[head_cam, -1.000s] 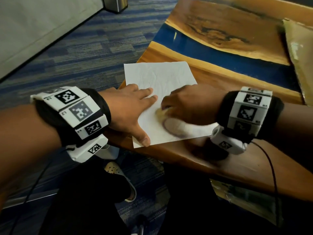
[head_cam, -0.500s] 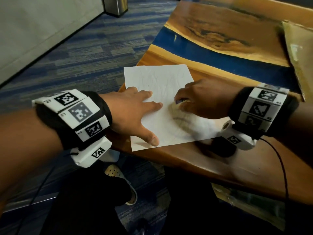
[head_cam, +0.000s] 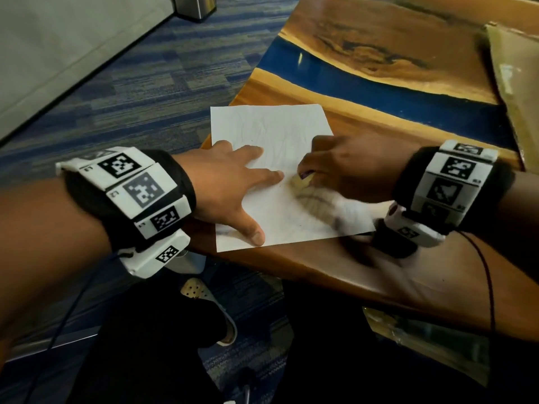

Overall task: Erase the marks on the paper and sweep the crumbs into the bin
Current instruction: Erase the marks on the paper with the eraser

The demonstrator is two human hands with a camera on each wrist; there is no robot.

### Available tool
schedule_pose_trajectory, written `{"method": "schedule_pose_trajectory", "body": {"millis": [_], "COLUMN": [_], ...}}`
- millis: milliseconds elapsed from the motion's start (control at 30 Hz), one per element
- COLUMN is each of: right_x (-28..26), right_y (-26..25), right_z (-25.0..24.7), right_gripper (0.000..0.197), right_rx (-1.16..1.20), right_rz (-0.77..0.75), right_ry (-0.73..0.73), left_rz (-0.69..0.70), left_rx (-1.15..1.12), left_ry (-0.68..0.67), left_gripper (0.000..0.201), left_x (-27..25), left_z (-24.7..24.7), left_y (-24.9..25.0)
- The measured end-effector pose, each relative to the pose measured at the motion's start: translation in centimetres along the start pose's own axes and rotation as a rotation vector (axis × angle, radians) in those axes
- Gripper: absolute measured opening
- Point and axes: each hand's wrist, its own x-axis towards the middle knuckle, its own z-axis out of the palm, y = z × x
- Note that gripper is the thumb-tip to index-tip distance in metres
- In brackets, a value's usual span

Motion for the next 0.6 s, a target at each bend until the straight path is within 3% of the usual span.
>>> {"method": "schedule_pose_trajectory", "body": {"millis": [67,167,200,333,367,500,600], "right_x": [-0.3,-0.8,-0.8,-0.3,-0.6,-1.4,-1.0], "right_y": [0.0,-3.1,-3.2,0.5,0.4,-3.5,-0.6], "right_z": [0.1,1.1,1.2,0.3,0.4,1.0,0.4], "right_gripper": [0.031,0.031,0.03,0.032,0.032,0.031,0.034], "right_rx": [-0.025,0.05,0.064,0.013,0.011,0.067,-0.001], "right_rz": [0.004,-0.29,-0.313,-0.016,-0.015,-0.262,-0.058], "right_ry": [0.036,0.0,-0.018,0.03,0.027,-0.034,0.016], "left_rz": [0.011,0.022,0.019,-0.001,-0.003,0.003,-0.005], "left_rx": [0.024,0.044,0.044,0.026,0.022,0.023,0.036], "left_ry": [0.002,0.007,0.01,-0.011,-0.015,-0.024,-0.028], "left_gripper": [0.114,0.114,0.115,0.114,0.112,0.11,0.114], "left_x": [0.0,0.1,0.1,0.1,0.1,0.2,0.2], "left_z": [0.0,0.0,0.0,0.0,-0.1,-0.4,-0.4], "left_y": [0.0,0.0,0.0,0.4,0.4,0.4,0.5]}}
